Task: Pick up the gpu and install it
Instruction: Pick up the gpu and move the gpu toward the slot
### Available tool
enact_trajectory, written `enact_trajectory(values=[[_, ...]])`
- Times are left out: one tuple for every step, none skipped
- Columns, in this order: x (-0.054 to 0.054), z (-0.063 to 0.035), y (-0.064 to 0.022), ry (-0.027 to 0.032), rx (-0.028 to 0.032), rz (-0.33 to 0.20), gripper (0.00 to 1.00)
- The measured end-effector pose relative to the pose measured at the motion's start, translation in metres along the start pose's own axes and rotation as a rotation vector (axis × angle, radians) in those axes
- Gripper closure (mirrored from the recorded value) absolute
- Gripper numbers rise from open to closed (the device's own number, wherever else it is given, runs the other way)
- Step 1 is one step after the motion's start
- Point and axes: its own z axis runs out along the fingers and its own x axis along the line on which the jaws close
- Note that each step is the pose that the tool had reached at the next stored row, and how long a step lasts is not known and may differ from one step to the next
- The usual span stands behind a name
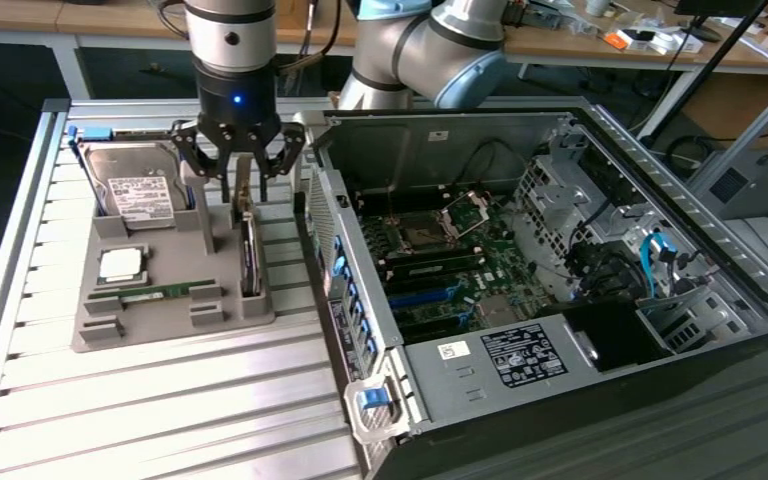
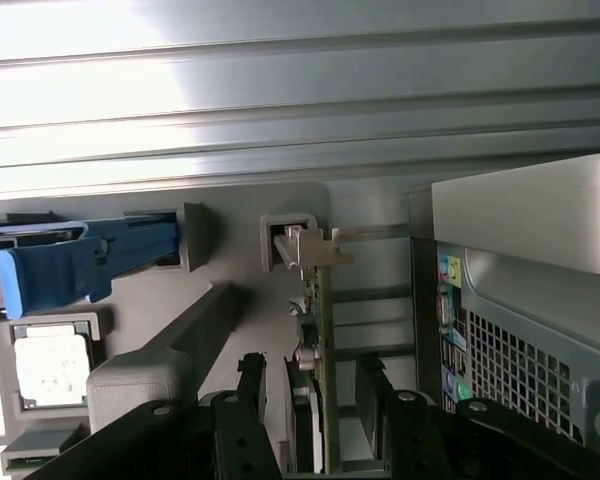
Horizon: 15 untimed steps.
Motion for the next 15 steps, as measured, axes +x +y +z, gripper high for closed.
enact_trajectory(values=[[0.000, -0.0005, -0.0001, 0.0010, 0.0023, 0.000, 0.52], [0.000, -0.0014, -0.0002, 0.0001, 0.0029, 0.000, 0.52], [-0.001, -0.0045, 0.0003, -0.0052, -0.0001, 0.000, 0.52], [-0.001, -0.0116, 0.0001, -0.0043, 0.0005, 0.000, 0.52], [-0.001, -0.0152, 0.0001, -0.0034, 0.0011, 0.000, 0.52], [-0.001, -0.0162, 0.0000, -0.0035, 0.0010, 0.000, 0.52], [-0.001, -0.0162, 0.0000, -0.0038, 0.0009, 0.000, 0.52], [-0.001, -0.0163, -0.0001, -0.0038, 0.0009, 0.000, 0.52], [-0.001, -0.0163, -0.0005, -0.0036, 0.0010, 0.000, 0.52], [-0.001, -0.0162, -0.0016, -0.0037, 0.0010, 0.000, 0.52], [-0.001, -0.0162, -0.0032, -0.0035, 0.0011, 0.000, 0.52], [-0.001, -0.0161, -0.0056, -0.0036, 0.0010, 0.000, 0.52], [-0.001, -0.0159, -0.0118, -0.0036, 0.0010, 0.000, 0.52], [-0.002, -0.0157, -0.0157, -0.0036, 0.0009, 0.000, 0.52], [-0.002, -0.0155, -0.0192, -0.0036, 0.0010, 0.000, 0.52]])
